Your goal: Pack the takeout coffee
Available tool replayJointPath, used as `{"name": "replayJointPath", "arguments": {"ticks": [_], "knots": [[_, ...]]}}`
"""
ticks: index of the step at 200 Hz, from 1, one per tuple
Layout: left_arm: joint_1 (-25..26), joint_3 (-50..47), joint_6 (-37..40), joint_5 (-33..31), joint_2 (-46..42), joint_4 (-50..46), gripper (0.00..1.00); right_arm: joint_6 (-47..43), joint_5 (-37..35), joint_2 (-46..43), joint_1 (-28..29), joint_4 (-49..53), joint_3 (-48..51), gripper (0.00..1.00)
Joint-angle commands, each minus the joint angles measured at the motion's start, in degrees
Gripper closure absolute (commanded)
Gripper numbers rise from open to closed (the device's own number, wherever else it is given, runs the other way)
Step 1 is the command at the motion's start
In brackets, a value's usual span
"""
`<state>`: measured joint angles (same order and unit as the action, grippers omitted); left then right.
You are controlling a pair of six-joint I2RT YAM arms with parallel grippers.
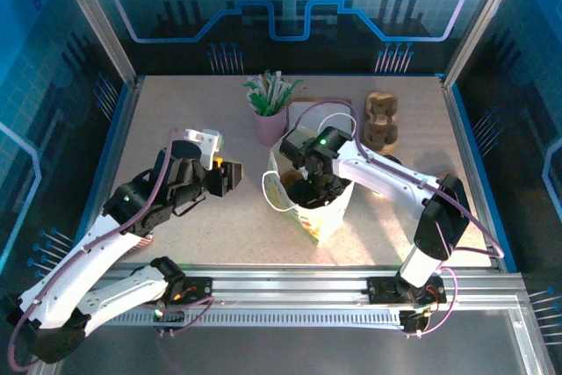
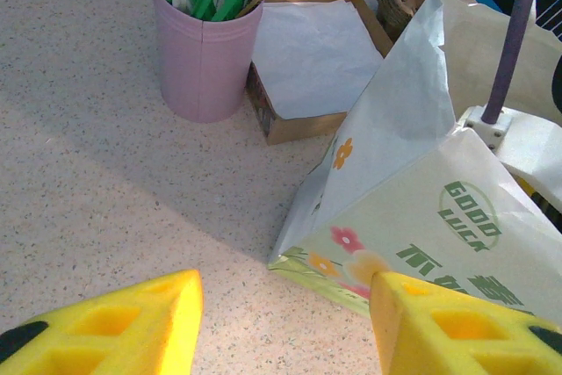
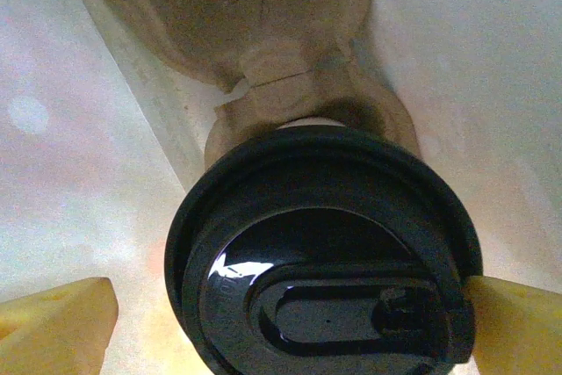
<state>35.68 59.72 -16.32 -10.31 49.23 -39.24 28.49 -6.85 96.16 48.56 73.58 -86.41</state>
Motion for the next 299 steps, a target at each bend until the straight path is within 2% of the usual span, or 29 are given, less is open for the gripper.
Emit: {"name": "replayJointPath", "arguments": {"ticks": [1, 299], "knots": [[-0.5, -0.5, 1.3, -1.0, -0.2, -0.8, 0.46, 0.0, -0.2, 0.2, -0.5, 1.9, -1.8, 0.00], [-0.4, -0.3, 1.5, -1.2, 0.5, -1.0, 0.46, -1.7, -4.2, -0.7, 0.0, 10.3, -13.0, 0.00]]}}
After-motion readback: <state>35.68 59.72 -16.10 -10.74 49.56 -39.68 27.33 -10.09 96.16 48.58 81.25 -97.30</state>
